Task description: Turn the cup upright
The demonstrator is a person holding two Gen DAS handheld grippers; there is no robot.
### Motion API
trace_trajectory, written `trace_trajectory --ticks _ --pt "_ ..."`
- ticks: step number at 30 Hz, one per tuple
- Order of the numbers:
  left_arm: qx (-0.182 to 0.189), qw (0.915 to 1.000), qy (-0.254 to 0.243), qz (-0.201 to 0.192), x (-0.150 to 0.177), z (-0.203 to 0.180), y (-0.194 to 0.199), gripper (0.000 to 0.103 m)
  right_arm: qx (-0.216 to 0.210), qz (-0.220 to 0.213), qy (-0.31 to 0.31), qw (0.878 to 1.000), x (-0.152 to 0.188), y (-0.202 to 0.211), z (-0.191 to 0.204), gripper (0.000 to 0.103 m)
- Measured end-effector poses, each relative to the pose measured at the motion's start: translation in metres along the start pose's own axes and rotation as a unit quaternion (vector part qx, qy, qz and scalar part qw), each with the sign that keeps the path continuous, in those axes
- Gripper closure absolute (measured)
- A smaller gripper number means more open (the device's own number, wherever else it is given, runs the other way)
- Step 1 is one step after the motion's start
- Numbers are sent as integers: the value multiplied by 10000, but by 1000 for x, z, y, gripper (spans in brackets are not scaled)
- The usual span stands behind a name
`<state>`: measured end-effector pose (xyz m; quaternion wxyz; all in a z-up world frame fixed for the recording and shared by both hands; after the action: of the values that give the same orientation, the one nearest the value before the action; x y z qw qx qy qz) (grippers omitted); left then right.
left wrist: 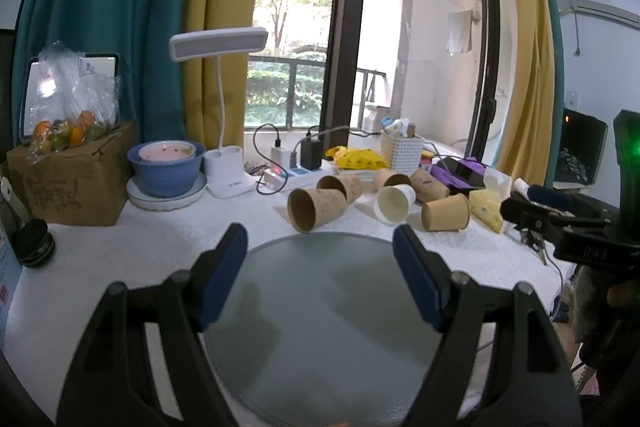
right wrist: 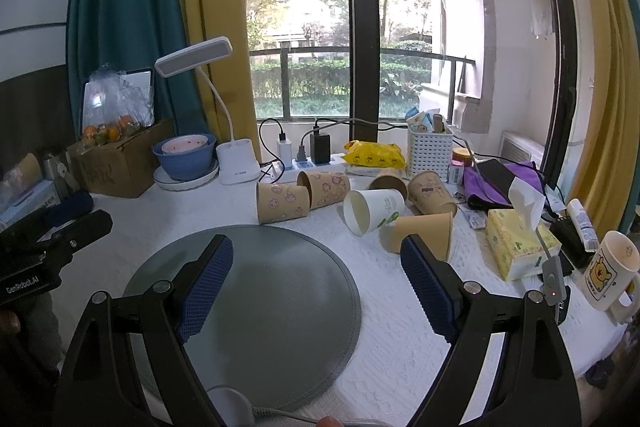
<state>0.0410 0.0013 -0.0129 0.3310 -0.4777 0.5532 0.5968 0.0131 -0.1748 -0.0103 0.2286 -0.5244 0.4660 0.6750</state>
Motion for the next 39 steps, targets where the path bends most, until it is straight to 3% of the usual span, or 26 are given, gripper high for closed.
trace_trajectory --ticks 39 --pt "34 10000 -19 -81 1 -3 1 27 -2 -14 -35 10000 -1 0 -2 15"
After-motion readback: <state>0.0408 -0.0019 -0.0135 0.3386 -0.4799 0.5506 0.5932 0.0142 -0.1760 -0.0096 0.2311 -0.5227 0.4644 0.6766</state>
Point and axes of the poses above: each gripper's, at about its wrist camera, not at the fingertips, and y roughly against the way its jaws point, z to its left, x to its underside, the point moved 4 cm from there along -y, roughly the way its jaws point, and after that the axes turned 8 degrees about -x, right-handed, at the moved point
